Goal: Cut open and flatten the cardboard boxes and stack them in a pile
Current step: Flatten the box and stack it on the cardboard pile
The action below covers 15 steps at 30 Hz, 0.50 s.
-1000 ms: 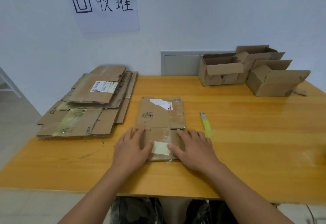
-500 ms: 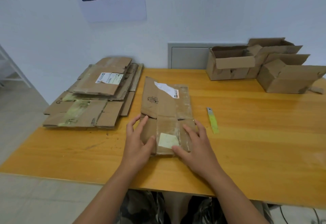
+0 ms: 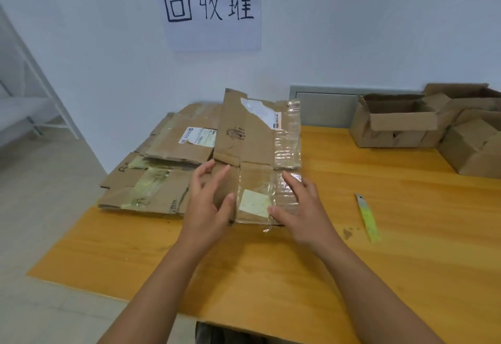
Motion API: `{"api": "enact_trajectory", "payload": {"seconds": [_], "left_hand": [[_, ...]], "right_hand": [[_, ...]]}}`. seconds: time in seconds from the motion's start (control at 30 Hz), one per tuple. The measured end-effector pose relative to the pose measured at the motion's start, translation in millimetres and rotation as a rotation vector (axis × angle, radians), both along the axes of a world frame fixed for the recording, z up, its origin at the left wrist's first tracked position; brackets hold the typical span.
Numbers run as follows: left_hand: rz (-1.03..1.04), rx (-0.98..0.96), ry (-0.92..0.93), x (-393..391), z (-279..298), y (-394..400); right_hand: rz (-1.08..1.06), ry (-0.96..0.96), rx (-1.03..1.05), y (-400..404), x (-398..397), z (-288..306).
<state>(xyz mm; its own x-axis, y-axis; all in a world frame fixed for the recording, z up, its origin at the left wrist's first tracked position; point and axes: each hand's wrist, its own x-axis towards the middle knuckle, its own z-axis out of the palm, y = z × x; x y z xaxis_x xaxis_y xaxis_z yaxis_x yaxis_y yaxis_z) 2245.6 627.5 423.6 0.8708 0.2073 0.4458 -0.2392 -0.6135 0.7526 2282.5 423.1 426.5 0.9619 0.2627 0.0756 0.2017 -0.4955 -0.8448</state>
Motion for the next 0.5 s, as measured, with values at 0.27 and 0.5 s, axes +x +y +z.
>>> {"api": "enact_trajectory", "payload": {"seconds": [0.27, 0.5], "left_hand": [[0.138, 0.221, 0.034, 49.1, 26.1, 83.4], [0.246, 0.405, 0.056, 111.6, 36.9, 149.5]], "right_hand": [[0.120, -0.115, -0.171, 87.2, 67.0, 23.1], [0.199, -0.089, -0.412, 150.9, 128.2, 29.8]]}}
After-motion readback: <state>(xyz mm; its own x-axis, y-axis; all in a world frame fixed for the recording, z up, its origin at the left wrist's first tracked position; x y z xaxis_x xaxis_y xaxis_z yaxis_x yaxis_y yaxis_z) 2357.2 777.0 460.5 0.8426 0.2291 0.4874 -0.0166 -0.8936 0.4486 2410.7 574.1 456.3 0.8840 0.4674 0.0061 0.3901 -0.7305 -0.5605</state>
